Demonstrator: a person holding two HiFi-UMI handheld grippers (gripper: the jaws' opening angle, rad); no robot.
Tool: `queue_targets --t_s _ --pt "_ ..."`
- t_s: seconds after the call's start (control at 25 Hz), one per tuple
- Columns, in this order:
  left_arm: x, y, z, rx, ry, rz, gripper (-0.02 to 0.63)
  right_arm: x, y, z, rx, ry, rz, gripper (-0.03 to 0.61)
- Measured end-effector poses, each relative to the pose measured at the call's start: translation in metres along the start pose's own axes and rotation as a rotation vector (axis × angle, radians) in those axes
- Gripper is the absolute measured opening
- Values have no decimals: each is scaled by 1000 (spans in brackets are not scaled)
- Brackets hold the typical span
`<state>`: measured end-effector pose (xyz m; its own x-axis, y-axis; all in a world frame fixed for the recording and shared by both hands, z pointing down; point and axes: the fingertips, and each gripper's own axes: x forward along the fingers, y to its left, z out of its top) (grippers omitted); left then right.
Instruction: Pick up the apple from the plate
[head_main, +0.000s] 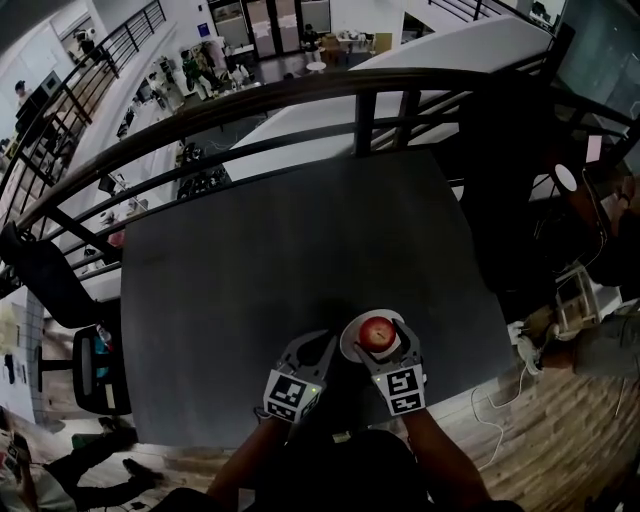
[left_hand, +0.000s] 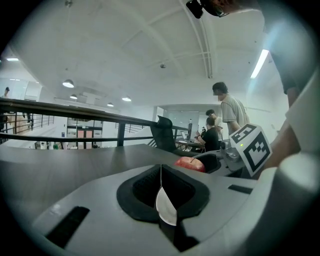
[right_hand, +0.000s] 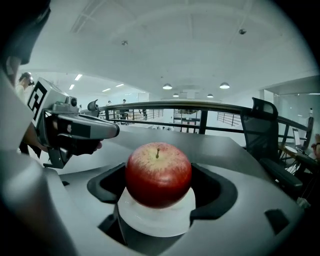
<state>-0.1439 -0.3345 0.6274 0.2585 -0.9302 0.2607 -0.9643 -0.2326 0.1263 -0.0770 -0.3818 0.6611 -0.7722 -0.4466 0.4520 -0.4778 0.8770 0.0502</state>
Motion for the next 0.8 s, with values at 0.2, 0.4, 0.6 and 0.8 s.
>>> queue_targets --t_s 0.2,0.4,0.6,0.8 --pt "-5 -6 18 9 -27 -15 26 -24 6 30 -23 -62 -5 405" --pt "-17 -7 40 10 -76 -14 27 -48 12 61 -18 -127 -10 405" --pt "-24 -16 61 19 -120 -27 27 -80 6 90 5 -210 -41 405" --pt "-25 -31 79 41 -156 -53 28 -110 -9 118 9 -288 -97 405"
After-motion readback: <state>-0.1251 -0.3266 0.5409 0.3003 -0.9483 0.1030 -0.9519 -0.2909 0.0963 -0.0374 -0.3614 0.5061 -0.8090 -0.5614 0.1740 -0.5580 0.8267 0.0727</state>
